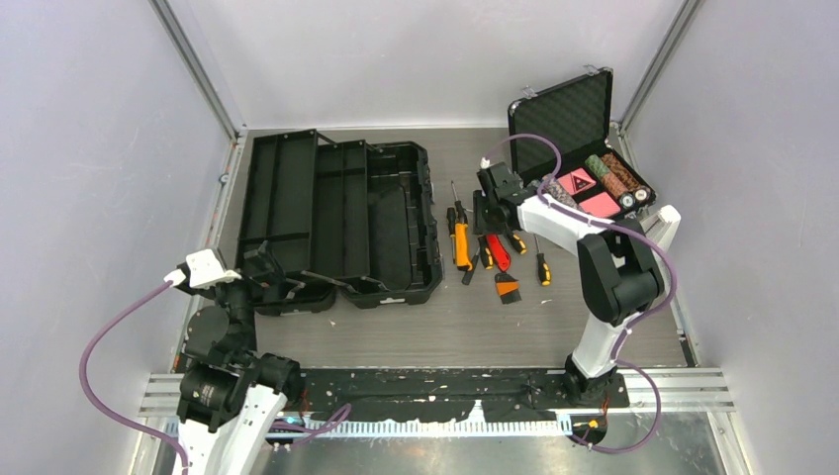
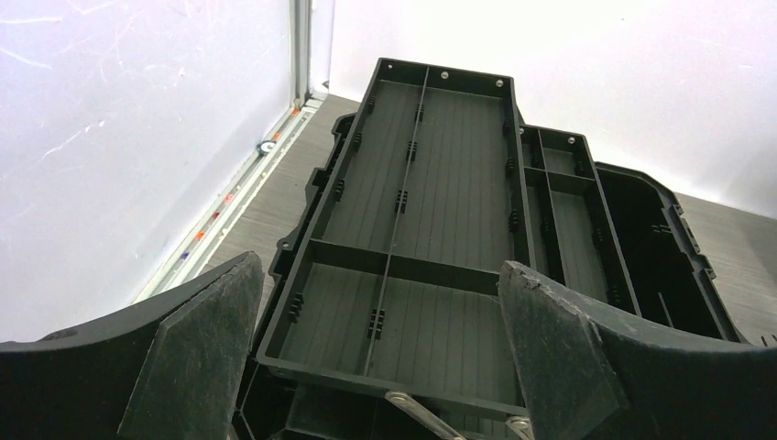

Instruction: Pack the tool kit

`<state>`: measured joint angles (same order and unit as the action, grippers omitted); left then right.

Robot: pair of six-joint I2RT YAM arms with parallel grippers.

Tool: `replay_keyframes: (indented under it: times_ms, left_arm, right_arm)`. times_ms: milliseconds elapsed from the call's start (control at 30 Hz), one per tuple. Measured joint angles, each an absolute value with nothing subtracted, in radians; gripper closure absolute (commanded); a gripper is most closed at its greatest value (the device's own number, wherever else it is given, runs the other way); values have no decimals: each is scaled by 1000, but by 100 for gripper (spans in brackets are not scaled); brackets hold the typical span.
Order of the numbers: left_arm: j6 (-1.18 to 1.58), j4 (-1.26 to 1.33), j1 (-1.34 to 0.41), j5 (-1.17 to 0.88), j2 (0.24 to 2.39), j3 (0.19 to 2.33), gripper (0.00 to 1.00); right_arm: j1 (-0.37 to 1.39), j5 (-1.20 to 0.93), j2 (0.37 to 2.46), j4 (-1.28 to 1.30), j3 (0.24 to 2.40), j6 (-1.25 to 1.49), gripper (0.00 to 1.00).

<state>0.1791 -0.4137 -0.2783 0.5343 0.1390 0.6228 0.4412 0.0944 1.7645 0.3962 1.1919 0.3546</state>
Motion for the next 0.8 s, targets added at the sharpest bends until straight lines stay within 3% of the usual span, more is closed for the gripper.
replay_keyframes:
  times_ms: [800]
  left_arm:
    - [180, -408, -278, 532, 166, 622, 0]
  right_arm:
    - [505, 122, 1809, 437, 1196, 356, 63]
